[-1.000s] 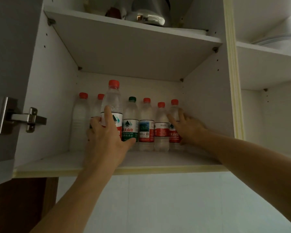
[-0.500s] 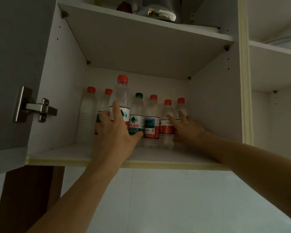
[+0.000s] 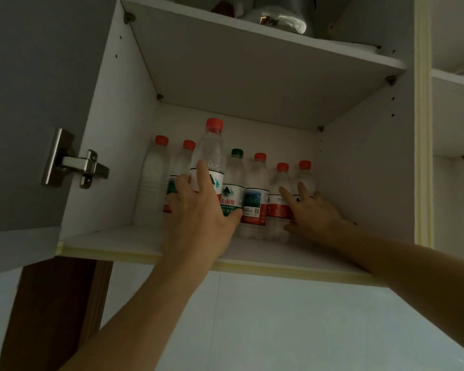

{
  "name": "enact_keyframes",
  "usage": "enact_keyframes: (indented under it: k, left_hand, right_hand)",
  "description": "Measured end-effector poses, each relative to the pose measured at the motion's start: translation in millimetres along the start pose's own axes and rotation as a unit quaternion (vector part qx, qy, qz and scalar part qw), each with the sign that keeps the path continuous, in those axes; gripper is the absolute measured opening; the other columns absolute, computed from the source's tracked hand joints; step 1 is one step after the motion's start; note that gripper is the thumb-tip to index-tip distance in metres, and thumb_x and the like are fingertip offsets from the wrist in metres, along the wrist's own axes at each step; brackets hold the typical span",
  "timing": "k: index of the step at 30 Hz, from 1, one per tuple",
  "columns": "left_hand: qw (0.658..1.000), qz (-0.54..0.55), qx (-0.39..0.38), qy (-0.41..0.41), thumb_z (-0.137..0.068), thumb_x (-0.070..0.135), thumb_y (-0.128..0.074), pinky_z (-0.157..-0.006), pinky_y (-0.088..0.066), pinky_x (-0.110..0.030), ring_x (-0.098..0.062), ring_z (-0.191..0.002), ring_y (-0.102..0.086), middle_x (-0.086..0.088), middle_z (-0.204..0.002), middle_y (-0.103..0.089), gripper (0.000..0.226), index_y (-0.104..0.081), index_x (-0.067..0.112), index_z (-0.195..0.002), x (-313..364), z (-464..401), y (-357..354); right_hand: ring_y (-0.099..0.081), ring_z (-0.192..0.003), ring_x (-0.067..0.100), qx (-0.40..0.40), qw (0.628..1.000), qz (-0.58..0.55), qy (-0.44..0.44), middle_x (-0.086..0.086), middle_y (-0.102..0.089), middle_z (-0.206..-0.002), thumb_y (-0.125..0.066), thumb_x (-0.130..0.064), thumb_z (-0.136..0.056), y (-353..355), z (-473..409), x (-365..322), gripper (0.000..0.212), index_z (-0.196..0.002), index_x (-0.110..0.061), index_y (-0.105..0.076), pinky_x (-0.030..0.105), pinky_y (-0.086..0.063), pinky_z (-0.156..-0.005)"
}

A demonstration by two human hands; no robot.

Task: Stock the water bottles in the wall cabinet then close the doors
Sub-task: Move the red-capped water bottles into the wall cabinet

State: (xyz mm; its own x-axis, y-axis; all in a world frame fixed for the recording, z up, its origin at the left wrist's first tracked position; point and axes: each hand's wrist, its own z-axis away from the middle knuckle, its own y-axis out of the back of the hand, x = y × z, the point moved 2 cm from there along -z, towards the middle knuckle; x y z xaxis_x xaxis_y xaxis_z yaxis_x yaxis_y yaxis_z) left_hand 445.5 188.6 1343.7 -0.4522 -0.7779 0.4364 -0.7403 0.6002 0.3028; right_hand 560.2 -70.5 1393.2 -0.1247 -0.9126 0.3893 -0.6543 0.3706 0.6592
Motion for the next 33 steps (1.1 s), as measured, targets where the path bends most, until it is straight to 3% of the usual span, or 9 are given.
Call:
enact_keyframes:
  k: [7, 12, 16, 20, 22, 25, 27, 30, 33]
  left_hand:
    - [0.995, 0.023, 0.088, -0.034, -0.087, 0.035, -0.076, -0.086, -0.048, -0.034, -0.032, -0.124, -0.047, -0.015, -0.144, -0.041, 0.075, -0.036, 0.014, -0.146, 6, 5, 14]
    - [0.992, 0.058, 0.096, -0.057, -0.092, 0.029, -0.071, -0.084, -0.044, -0.027, -0.027, -0.120, -0.051, -0.012, -0.135, -0.050, 0.052, -0.050, 0.012, -0.136, 18, 12, 25]
    - [0.987, 0.093, 0.082, -0.100, -0.091, 0.035, -0.067, -0.090, -0.050, -0.038, -0.024, -0.114, -0.051, -0.007, -0.125, -0.052, 0.045, -0.053, 0.013, -0.127, 44, 20, 39]
    - [0.976, 0.110, 0.088, -0.168, -0.089, 0.052, -0.056, -0.081, -0.037, -0.013, -0.004, -0.099, -0.046, 0.010, -0.111, -0.050, 0.043, -0.054, 0.023, -0.119, 88, 38, 59]
    - [0.975, 0.101, 0.071, -0.186, -0.091, 0.051, -0.057, -0.081, -0.039, -0.013, -0.004, -0.096, -0.050, 0.011, -0.109, -0.053, 0.040, -0.055, 0.022, -0.118, 106, 57, 63]
    - [0.978, 0.100, 0.028, -0.182, -0.096, 0.044, -0.060, -0.081, -0.050, -0.027, -0.010, -0.093, -0.056, 0.008, -0.103, -0.058, 0.031, -0.059, 0.019, -0.114, 122, 96, 70]
    - [0.980, 0.097, -0.007, -0.173, -0.099, 0.037, -0.061, -0.080, -0.051, -0.029, -0.013, -0.092, -0.059, 0.003, -0.099, -0.062, 0.025, -0.064, 0.014, -0.107, 128, 123, 77]
    - [0.985, 0.088, -0.050, -0.140, -0.102, 0.036, -0.057, -0.072, -0.043, -0.016, -0.012, -0.086, -0.058, -0.004, -0.093, -0.066, 0.030, -0.068, 0.008, -0.100, 132, 158, 93]
    - [0.989, 0.081, -0.083, -0.091, -0.104, 0.038, -0.054, -0.068, -0.042, -0.025, -0.021, -0.084, -0.060, -0.008, -0.089, -0.066, 0.037, -0.069, 0.005, -0.099, 131, 190, 111]
  right_hand:
    - [-0.045, -0.133, 0.041, 0.042, 0.962, -0.269, -0.008, 0.014, -0.024, -0.156, -0.071, -0.035, -0.091, 53, 33, -4, 0.075, -0.153, -0.024, -0.030, 0.052, -0.046, -0.108]
    - [-0.044, -0.133, 0.032, 0.106, 0.950, -0.293, 0.030, 0.009, -0.044, -0.145, -0.062, -0.037, -0.096, 96, 113, -4, 0.059, -0.148, -0.021, -0.041, 0.050, -0.047, -0.106]
    - [-0.043, -0.126, 0.023, 0.150, 0.937, -0.309, 0.064, 0.003, -0.050, -0.137, -0.054, -0.039, -0.100, 123, 183, 1, 0.044, -0.140, -0.021, -0.047, 0.042, -0.047, -0.098]
    - [-0.045, -0.112, 0.023, 0.175, 0.933, -0.304, 0.077, 0.003, -0.053, -0.125, -0.054, -0.032, -0.100, 135, 235, 20, 0.033, -0.128, -0.016, -0.054, 0.040, -0.049, -0.092]
    - [-0.045, -0.114, 0.026, 0.172, 0.928, -0.325, 0.059, 0.004, -0.054, -0.126, -0.055, -0.029, -0.098, 135, 252, 30, 0.035, -0.130, -0.014, -0.055, 0.040, -0.047, -0.095]
    - [-0.046, -0.122, 0.026, 0.158, 0.900, -0.405, 0.032, 0.003, -0.054, -0.130, -0.054, -0.026, -0.099, 133, 276, 32, 0.038, -0.134, -0.013, -0.055, 0.038, -0.044, -0.101]
    - [-0.049, -0.121, 0.024, 0.138, 0.877, -0.460, 0.022, 0.003, -0.056, -0.128, -0.055, -0.027, -0.099, 130, 291, 24, 0.038, -0.134, -0.013, -0.056, 0.038, -0.046, -0.101]
    - [-0.056, -0.109, 0.017, 0.107, 0.846, -0.523, 0.005, 0.001, -0.060, -0.119, -0.057, -0.029, -0.099, 125, 317, 6, 0.033, -0.128, -0.014, -0.060, 0.033, -0.048, -0.095]
    - [-0.058, -0.100, 0.013, 0.066, 0.825, -0.561, -0.018, -0.002, -0.063, -0.111, -0.057, -0.032, -0.099, 121, 353, -13, 0.030, -0.124, -0.016, -0.063, 0.026, -0.046, -0.084]
